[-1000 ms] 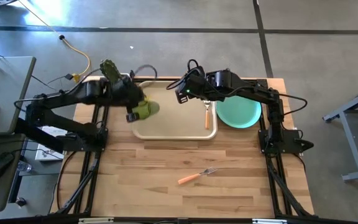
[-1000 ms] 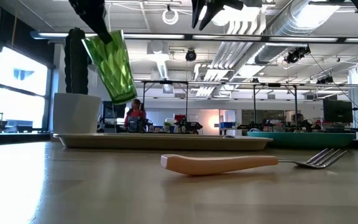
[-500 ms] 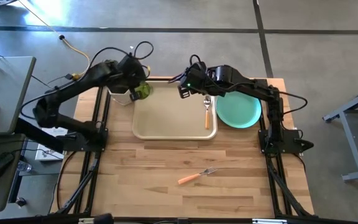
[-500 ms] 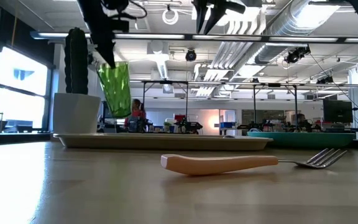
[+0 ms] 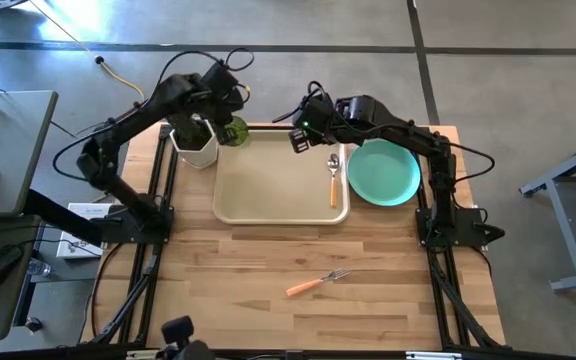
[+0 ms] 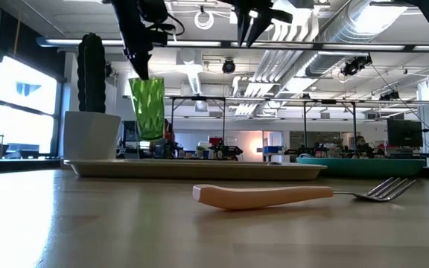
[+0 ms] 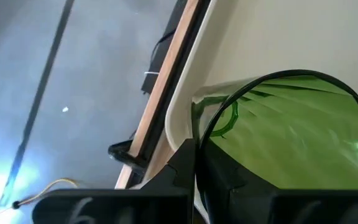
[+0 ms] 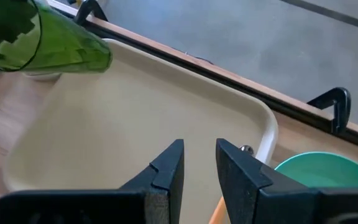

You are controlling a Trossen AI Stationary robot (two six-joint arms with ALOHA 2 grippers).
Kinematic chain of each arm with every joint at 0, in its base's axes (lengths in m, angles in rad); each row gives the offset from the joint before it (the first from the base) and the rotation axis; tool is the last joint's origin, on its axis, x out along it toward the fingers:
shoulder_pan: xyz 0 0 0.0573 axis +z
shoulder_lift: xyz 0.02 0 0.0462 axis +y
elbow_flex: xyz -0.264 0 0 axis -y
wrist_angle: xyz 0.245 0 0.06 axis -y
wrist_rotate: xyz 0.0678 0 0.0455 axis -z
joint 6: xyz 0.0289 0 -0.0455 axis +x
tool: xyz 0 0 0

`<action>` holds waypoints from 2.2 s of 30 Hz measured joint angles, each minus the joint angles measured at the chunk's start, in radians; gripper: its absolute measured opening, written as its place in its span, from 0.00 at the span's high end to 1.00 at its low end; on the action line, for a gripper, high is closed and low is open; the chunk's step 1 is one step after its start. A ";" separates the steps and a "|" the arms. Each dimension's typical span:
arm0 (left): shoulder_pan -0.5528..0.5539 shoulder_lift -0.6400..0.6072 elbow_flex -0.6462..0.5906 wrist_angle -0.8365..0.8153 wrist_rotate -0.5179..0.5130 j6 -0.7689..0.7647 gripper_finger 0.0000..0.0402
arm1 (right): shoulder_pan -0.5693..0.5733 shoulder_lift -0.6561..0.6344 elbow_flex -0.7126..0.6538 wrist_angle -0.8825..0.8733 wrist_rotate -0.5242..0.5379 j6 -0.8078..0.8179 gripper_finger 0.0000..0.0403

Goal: Pick and place plate/cup/fork/spoon on tray
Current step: Put the green cup on the white serving tray

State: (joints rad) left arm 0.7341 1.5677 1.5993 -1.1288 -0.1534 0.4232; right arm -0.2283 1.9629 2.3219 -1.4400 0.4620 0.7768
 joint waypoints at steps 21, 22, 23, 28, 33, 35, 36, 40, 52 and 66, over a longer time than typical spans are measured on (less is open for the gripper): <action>0.121 0.177 0.066 -0.101 0.121 -0.105 0.99 | -0.002 0.000 0.000 0.000 -0.002 -0.103 0.79; 0.128 0.184 0.066 -0.103 0.125 -0.115 0.99 | -0.002 0.001 0.000 0.000 -0.002 -0.104 0.79; 0.134 0.191 0.066 -0.106 0.128 -0.122 0.99 | -0.002 0.001 0.000 0.000 -0.002 -0.104 0.79; 0.151 0.221 0.066 -0.097 0.131 -0.134 0.99 | -0.002 0.001 0.000 0.000 -0.002 -0.105 0.79; 0.160 0.229 0.066 -0.085 0.132 -0.136 0.99 | -0.002 0.001 0.000 0.000 -0.002 -0.105 0.79; 0.163 0.229 0.066 -0.086 0.135 -0.144 0.98 | -0.002 0.001 0.000 0.000 -0.002 -0.105 0.79; 0.165 0.229 0.066 -0.086 0.136 -0.148 0.98 | -0.002 0.001 0.000 0.000 -0.002 -0.105 0.79; 0.172 0.229 0.066 -0.085 0.135 -0.151 0.97 | -0.002 0.001 0.000 0.000 -0.002 -0.105 0.79; 0.171 0.229 0.066 -0.086 0.135 -0.151 0.96 | -0.002 0.001 0.000 0.000 -0.002 -0.105 0.79; 0.171 0.229 0.066 -0.086 0.135 -0.158 0.80 | -0.002 0.001 0.000 0.000 -0.002 -0.105 0.79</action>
State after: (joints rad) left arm 0.9054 1.7962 1.6653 -1.2148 -0.0181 0.2652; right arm -0.2306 1.9636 2.3215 -1.4400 0.4603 0.6718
